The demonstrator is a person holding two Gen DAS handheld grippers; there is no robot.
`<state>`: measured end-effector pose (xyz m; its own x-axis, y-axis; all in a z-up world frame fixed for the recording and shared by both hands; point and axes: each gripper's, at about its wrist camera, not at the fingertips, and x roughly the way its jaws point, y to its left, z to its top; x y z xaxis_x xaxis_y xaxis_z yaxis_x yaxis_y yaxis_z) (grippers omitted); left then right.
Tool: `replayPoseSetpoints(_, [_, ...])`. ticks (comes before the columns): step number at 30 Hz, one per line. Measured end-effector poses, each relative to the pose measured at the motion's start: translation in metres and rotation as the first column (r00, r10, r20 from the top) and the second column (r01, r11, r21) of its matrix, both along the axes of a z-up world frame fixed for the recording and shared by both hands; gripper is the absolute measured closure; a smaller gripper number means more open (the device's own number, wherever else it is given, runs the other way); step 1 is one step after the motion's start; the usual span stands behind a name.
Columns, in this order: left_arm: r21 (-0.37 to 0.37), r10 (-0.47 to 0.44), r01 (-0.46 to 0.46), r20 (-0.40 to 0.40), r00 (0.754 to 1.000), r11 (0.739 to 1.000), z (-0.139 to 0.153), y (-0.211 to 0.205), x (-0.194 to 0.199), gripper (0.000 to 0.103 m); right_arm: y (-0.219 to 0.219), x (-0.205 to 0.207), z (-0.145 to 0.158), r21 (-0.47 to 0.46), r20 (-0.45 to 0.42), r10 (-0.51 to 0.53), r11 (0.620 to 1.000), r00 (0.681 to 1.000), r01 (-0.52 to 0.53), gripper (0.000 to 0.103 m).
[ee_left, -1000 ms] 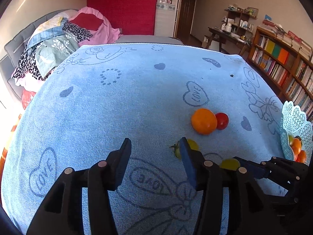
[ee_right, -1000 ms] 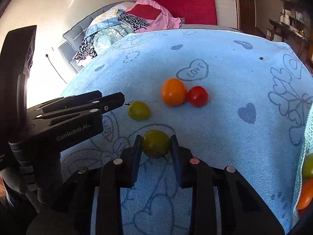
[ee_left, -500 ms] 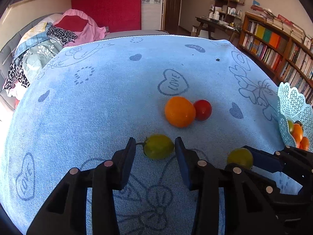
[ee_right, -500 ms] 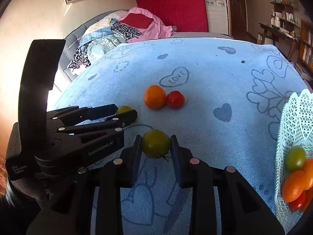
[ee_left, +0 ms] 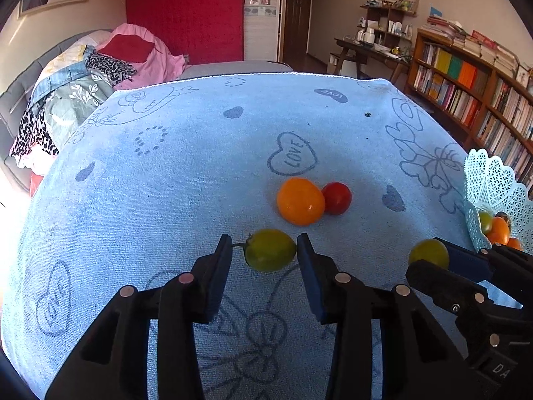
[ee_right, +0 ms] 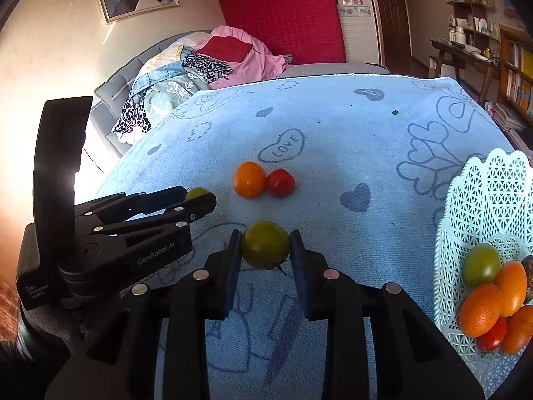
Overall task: Organize fruits
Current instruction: 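Carry the yellow-green tomato with the left tool while the right tool carries the green tomato to the basket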
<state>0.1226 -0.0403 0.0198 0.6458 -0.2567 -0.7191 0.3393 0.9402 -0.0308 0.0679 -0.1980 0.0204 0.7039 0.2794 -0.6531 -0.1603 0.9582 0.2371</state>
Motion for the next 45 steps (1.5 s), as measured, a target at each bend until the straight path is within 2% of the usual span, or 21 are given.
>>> replayPoseSetpoints(20, [0.017, -0.099, 0.098, 0.089, 0.991, 0.995, 0.038, -0.051, -0.038, 0.062, -0.075, -0.040, 0.035, 0.043, 0.085, -0.162, 0.986, 0.983, 0.159, 0.073])
replayPoseSetpoints(27, [0.027, -0.141, 0.139, 0.102, 0.985, 0.990, 0.044, -0.075, -0.049, 0.062, -0.119, -0.063, 0.042, 0.046, 0.101, -0.265, 0.964, 0.959, 0.262, 0.073])
replayPoseSetpoints(36, [0.038, -0.192, 0.189, 0.122, 0.974, 0.981, 0.053, -0.109, -0.059, 0.062, -0.177, -0.097, 0.044, 0.068, 0.118, -0.396, 0.918, 0.910, 0.391, 0.073])
replayPoseSetpoints(45, [0.055, -0.260, 0.254, 0.129, 0.957, 0.966, 0.056, -0.150, -0.067, 0.062, -0.204, -0.112, 0.037, 0.089, 0.098, -0.457, 0.889, 0.884, 0.449, 0.073])
